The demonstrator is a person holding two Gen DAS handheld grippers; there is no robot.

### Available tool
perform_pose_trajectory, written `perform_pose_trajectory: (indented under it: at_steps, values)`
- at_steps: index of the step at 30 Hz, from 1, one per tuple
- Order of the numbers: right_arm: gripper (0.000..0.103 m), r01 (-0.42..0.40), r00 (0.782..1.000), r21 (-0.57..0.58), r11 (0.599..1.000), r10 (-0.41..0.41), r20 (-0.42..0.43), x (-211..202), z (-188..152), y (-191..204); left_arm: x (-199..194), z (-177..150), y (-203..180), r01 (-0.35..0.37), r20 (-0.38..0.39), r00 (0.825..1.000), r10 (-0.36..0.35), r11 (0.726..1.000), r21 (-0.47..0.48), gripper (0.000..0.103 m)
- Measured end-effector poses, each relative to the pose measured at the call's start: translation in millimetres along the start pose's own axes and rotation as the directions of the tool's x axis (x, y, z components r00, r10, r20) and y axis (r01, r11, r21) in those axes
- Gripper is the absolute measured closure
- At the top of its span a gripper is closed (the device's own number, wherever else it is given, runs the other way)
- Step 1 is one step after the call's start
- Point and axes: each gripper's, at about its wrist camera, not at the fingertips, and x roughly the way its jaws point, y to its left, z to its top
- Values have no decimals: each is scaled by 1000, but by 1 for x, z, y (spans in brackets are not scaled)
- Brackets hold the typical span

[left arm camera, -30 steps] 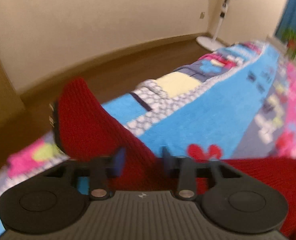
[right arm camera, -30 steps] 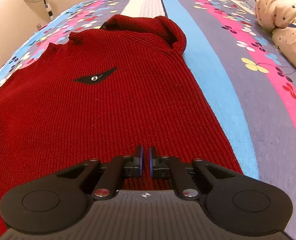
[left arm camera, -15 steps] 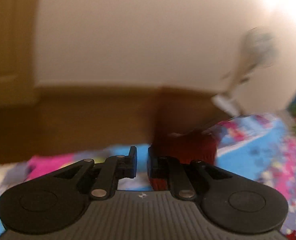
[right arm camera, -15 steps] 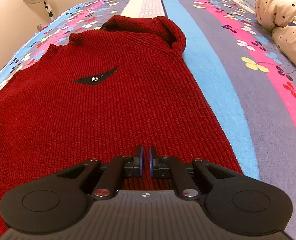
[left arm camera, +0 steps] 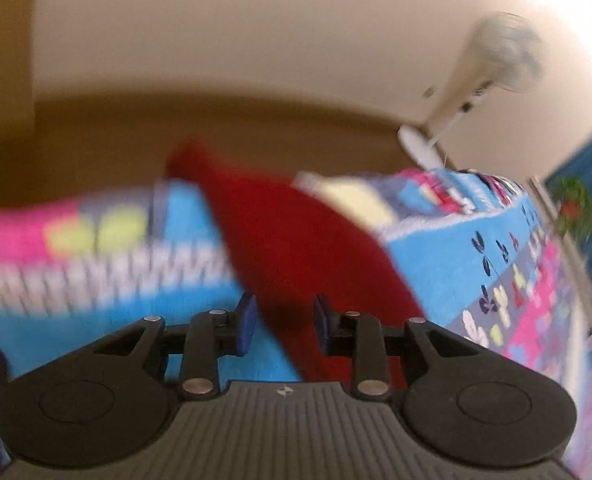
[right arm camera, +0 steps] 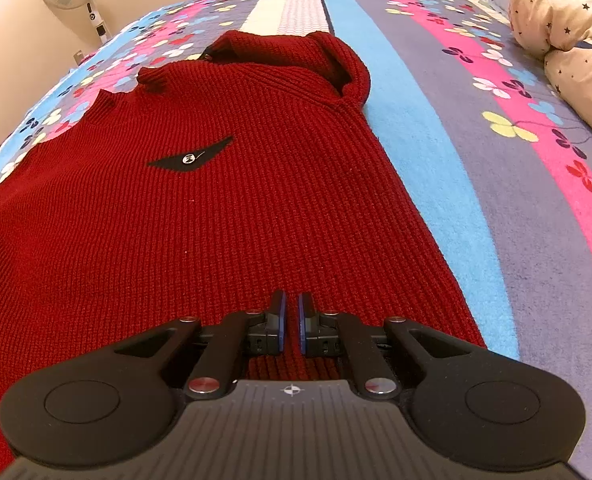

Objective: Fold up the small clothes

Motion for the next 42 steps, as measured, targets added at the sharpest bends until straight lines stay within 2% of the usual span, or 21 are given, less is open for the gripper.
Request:
perform_pose_trajectory:
  at_steps: [5,6,8,11,13,15,16,18,20,23,25,27,29,30,31,32,34,37,38,40,42]
  values:
    - [97,2,1000,-2,1000,-2,2,0,0,1,21,13,12,77,-2,997,-77,997,2,71]
    - [97,3,1000,-2,1000,-3,3,0,-1,1,21,17,11,72,7,997,-72,997,3,87]
    - [97,5,1000,-3,1000,-5,3,0,-1,2,-2,16,11,30,93,995,-30,1000,-1,90]
    - [97,8,1000,-6,1000,-8,4,1,-1,2,-53,9,-6,8,247,969,-15,1000,29,89]
    - [97,8,1000,-5,1000,-8,4,1,0,3,-57,-5,-9,-133,190,974,123,990,38,71]
    - [97,10,1000,-5,1000,-10,5,0,-1,3,-48,-16,1,-321,86,943,320,947,-12,70]
    - [97,11,1000,-6,1000,-11,6,0,-1,4,-52,-21,2,-336,94,937,337,941,-23,70]
    - [97,12,1000,-9,1000,-12,7,0,-1,4,-72,-31,-28,-253,233,947,223,961,109,70]
    - [97,10,1000,-1,1000,-10,10,0,0,3,-90,-53,-64,-127,333,943,15,940,317,70]
    - [97,2,999,26,1000,-3,45,-3,2,0,-88,-91,-107,185,139,942,-306,816,548,68]
    - [97,-4,995,42,999,0,97,-9,4,-4,-71,-118,-127,290,-31,937,-348,727,622,68]
    - [97,-12,987,63,998,2,161,-16,9,-9,-48,-149,-142,319,-161,942,-294,640,699,68]
    - [97,-28,974,87,996,8,226,-22,15,-15,-20,-178,-150,288,-256,957,-135,545,788,69]
    - [97,-36,965,100,994,8,262,-25,19,-20,-11,-193,-147,247,-246,967,-63,457,854,66]
    - [97,-40,954,110,993,6,299,-28,23,-24,-10,-204,-151,201,-192,979,-63,369,908,65]
    - [97,-41,945,116,992,1,328,-30,27,-29,-12,-207,-152,181,-173,984,-54,323,929,65]
    - [97,-49,927,132,990,-4,375,-31,36,-40,-12,-203,-151,178,-176,984,-39,349,920,65]
    - [93,-98,912,131,987,36,409,-27,59,-58,-8,-203,-150,174,-174,984,-30,331,927,65]
    - [90,-96,909,119,988,39,415,-22,68,-62,-2,-207,-155,173,-174,984,-28,331,928,66]
    - [66,-74,910,107,992,23,414,-5,92,-66,1,-205,-156,173,-173,985,-29,322,931,65]
    - [60,-55,926,91,994,17,376,20,123,-63,-5,-208,-154,178,-177,984,-32,323,929,65]
